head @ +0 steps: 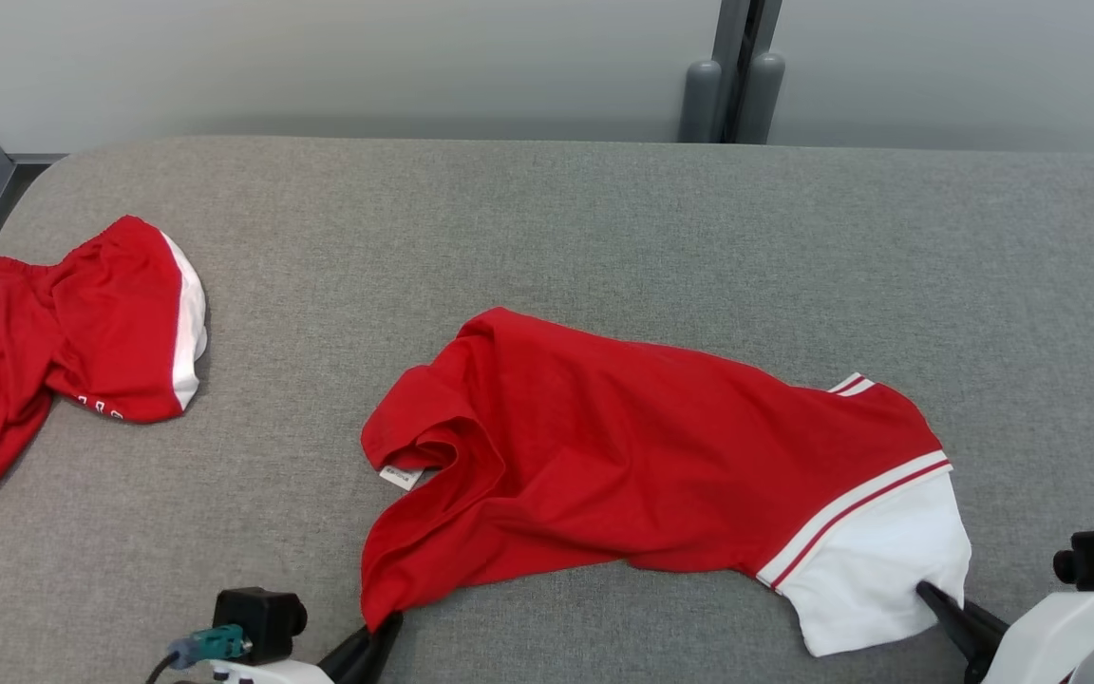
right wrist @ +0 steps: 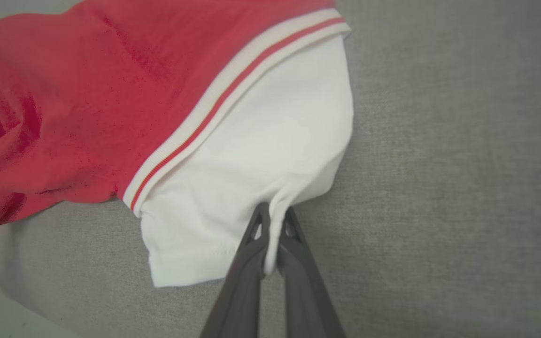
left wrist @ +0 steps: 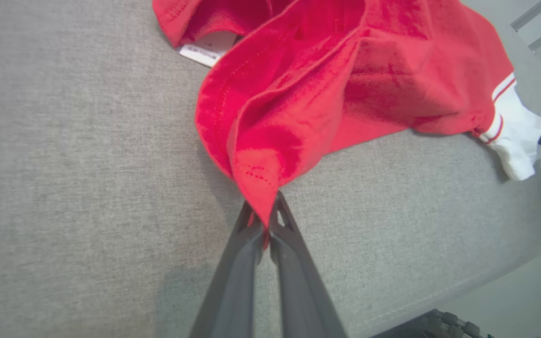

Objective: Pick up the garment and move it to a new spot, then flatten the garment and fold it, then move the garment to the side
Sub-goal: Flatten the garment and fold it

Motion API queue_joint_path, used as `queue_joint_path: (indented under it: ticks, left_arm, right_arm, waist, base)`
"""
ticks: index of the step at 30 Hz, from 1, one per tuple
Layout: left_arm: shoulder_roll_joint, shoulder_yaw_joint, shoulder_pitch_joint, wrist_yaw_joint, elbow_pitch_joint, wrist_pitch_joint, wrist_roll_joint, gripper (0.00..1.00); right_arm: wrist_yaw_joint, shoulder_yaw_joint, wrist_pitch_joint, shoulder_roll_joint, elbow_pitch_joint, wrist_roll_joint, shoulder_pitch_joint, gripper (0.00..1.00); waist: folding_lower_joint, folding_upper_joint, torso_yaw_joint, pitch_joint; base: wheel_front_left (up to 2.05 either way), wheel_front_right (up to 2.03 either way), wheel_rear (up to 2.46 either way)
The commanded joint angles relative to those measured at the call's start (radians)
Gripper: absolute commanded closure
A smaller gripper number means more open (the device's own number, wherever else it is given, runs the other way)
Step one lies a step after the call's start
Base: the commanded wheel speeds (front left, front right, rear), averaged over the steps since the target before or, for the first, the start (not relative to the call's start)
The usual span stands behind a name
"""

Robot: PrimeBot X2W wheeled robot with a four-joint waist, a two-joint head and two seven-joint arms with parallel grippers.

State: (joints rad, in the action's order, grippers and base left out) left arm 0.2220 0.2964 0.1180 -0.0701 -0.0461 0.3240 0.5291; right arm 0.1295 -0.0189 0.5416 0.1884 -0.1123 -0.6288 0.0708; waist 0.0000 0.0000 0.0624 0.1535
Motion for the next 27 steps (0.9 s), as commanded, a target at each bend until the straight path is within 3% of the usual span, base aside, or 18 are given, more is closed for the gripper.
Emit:
queue_joint_path:
  ticks: [1,8,14,19,27]
  left_arm:
    - [0.009,-0.012,-0.01,-0.003,0.012,-0.008,0.006,1.0]
    - [0.027,-0.057,0.022,-0.011,0.12,0.001,0.08,1.0]
    - [0.058,-0.112,0.086,0.02,0.265,0.053,0.148,1.0]
    - [0.085,-0.134,0.124,0.048,0.327,0.089,0.157,1.0]
    - [0.118,-0.123,0.008,0.016,0.342,0.124,0.148,1.0]
  right_arm:
    - [0.002,0.0,-0.013,0.008,0.013,-0.016,-0.007,1.0]
    - [0.002,-0.017,-0.053,0.049,0.175,-0.183,0.038,1.0]
    - [0.002,-0.108,-0.054,0.084,0.347,-0.316,0.12,1.0]
    - [0.002,-0.13,-0.043,0.092,0.41,-0.342,0.156,1.0]
    - [0.002,-0.051,-0.11,0.097,0.43,-0.311,0.037,1.0]
  waist:
    - [0.0,0.0,0.001,-0.001]
    - [0.0,0.0,0.0,-0.029]
    - [0.0,0.0,-0.017,-0.066]
    - [0.0,0.0,-0.037,-0.065]
    - [0.0,0.0,-0.065,-0.029]
  base:
    - [0.0,0.0,0.0]
    - [0.0,0.0,0.0]
    - [0.0,0.0,0.0]
    - [0.0,0.0,0.0]
    - [0.0,0.0,0.0]
